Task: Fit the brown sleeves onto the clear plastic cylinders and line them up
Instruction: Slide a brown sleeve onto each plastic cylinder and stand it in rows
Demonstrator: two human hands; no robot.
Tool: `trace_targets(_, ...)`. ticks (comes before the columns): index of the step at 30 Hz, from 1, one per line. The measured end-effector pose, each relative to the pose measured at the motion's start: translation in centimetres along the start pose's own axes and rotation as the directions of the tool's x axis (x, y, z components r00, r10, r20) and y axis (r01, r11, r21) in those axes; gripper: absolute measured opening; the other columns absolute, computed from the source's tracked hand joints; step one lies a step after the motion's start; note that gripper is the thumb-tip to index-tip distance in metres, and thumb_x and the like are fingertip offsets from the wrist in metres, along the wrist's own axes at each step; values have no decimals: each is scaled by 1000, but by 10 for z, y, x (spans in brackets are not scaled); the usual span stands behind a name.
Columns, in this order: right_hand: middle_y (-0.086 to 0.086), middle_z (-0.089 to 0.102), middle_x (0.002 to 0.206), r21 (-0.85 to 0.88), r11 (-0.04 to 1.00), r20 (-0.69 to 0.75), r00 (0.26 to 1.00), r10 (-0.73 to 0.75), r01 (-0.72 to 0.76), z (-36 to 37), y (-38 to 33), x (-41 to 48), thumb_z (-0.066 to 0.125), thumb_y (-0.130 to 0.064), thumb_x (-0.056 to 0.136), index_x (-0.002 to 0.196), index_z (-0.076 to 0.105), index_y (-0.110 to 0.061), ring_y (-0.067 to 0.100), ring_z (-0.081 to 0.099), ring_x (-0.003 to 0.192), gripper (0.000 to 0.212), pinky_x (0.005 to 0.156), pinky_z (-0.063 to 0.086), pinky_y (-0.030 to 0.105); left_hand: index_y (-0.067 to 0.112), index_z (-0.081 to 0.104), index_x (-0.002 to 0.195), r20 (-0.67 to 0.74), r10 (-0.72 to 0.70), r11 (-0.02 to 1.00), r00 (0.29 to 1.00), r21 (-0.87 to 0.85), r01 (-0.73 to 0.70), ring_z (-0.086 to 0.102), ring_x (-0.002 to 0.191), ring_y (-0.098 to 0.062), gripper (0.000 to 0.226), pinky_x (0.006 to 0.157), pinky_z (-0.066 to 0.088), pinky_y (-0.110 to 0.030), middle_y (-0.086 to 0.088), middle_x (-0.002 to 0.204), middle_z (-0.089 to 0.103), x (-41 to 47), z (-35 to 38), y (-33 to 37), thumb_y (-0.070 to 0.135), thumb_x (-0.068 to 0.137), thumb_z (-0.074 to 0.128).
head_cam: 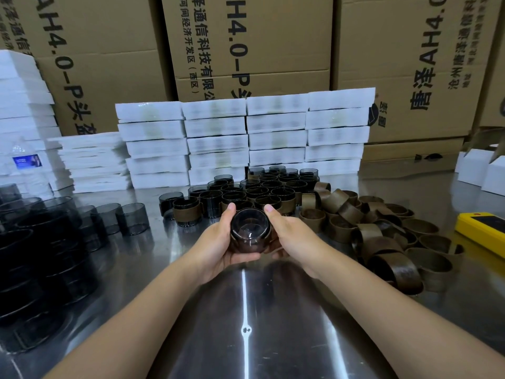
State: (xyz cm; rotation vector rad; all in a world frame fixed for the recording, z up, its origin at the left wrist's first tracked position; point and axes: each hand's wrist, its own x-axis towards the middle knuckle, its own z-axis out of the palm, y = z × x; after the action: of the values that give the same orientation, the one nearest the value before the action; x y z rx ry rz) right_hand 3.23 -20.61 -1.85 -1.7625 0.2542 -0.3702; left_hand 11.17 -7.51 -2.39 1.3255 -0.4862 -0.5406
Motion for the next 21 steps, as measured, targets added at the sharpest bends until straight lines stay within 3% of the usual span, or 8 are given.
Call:
trace_targets(4,-3,68,69,4,1000,-18,1000,-15,15,0,1,1,37,-58,94,78,70,-22,9,62,56,52,46,46,18,26,79,81,-3,40,999,999,34,-40,74,84,-24,52,54,58,-25,-9,93,76,0,2,-1,55,96,39)
trace_targets(8,0,70,79,-13,1000,-35,999,-14,13,1,1,3,38,-58,93,82,72,-21,15,62,71,52,63,47,26,31,79,81,2,68,996,998,61,-68,74,83,-20,52,55,57,-25,-6,92,76,-2,3,0,56,96,36)
trace_targets(10,0,71,82,-16,1000,-38,999,-16,16,1,2,3,37,-58,93,83,72,-22,15,62,71,51,64,47,26,31,79,81,12,72,995,997,75,-73,74,82,-19,52,55,57,-25,-6,91,76,-3,3,1,56,96,36)
trace_targets(15,-2,72,95,-20,1000,-47,999,-2,2,2,4,2,36,-55,95,99,69,-24,16,67,83,46,68,55,29,32,79,83,6,81,980,997,184,-80,74,79,-19,48,55,57,-26,-6,90,76,0,0,0,54,97,38)
trace_targets(18,0,65,88,-49,999,-93,996,-9,4,0,5,2,38,-42,98,101,67,-15,15,61,75,39,62,53,27,27,79,83,-90,182,944,979,295,-148,73,77,-11,35,59,56,-24,0,85,76,4,-1,-5,48,93,53)
trace_targets(20,1,60,81,-56,998,-127,992,-14,7,-2,5,3,41,-37,98,98,65,-10,12,54,69,36,58,50,25,23,77,93,-144,288,892,947,401,-210,71,78,-6,21,73,59,-30,6,84,76,7,-4,-8,41,82,71)
trace_targets(21,0,59,80,-50,999,-144,989,-14,7,-4,5,4,43,-36,98,95,64,-12,12,54,69,32,60,50,26,22,74,100,-151,316,867,937,448,-221,70,80,-7,33,80,58,-33,6,86,75,8,-5,-9,39,73,80)
